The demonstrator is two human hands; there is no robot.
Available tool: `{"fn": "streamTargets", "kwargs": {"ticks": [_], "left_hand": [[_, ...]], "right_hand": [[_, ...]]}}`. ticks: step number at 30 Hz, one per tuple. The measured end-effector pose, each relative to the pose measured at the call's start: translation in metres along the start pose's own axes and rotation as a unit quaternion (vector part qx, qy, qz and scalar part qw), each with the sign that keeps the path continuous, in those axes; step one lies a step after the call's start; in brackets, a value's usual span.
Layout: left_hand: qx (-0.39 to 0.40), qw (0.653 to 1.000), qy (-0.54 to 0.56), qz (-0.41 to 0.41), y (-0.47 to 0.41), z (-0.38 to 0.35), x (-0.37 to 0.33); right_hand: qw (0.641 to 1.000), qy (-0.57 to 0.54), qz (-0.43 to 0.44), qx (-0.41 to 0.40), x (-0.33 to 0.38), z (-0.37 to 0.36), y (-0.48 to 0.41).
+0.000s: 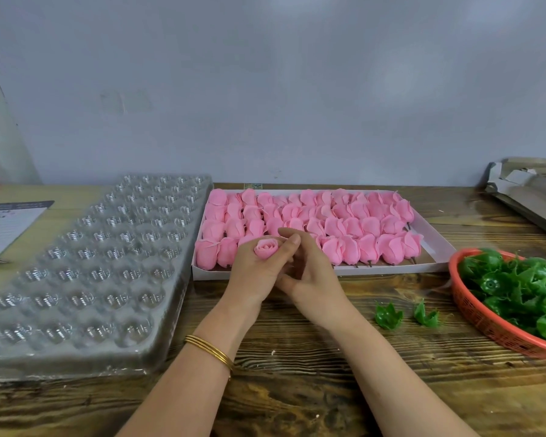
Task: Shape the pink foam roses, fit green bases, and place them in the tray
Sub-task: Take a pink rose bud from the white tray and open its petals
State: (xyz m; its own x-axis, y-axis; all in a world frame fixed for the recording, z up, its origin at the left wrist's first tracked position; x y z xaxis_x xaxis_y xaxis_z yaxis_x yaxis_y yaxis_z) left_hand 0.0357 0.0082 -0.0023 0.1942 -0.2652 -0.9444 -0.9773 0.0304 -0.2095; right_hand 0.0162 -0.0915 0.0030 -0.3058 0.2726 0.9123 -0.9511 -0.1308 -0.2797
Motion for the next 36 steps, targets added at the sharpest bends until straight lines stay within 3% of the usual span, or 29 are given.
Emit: {"fn": "streamTargets", "kwargs": {"ticks": [4, 10, 17, 26, 36], "left_hand": [[0.001, 1.000, -0.016, -0.006, -0.0015, 0.0010, 0.0000], [-0.018, 0.999, 0.042, 0.024, 0.0007, -0.0012, 0.0020], [-0.021, 0.999, 0.036, 0.024, 0.0009, -0.0026, 0.0037], [-0.006, 1.000, -0.001, 0.007, -0.0018, 0.0017, 0.0029], [-0.032, 0.998, 0.041, 0.024, -0.0013, -0.0029, 0.0058]], "right_hand": [[1.000, -0.019, 0.001, 0.019, 0.0011, -0.0010, -0.0004], [0.999, 0.026, 0.027, -0.021, 0.0027, 0.0003, 0.0004], [0.996, 0.062, 0.034, -0.051, 0.0023, 0.0007, 0.0013], [0.999, 0.045, 0.010, 0.018, -0.0012, -0.0021, 0.0014], [0.996, 0.061, 0.043, -0.045, 0.0035, -0.0004, 0.0013]]}}
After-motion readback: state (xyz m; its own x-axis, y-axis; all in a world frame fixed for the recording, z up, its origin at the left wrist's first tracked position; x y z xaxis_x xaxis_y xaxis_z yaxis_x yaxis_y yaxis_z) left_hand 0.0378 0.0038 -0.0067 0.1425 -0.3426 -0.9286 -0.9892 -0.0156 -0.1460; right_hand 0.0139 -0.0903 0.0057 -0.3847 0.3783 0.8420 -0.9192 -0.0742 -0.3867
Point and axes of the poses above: each hand's wrist, its own y-axis away from the middle knuckle, its own z-axis out of the back of the hand, x = y × z, the point moved 4 cm from there along -y, towards the middle knuckle, and after that the axes turned 8 degrees about y, right-handed, at the moved point
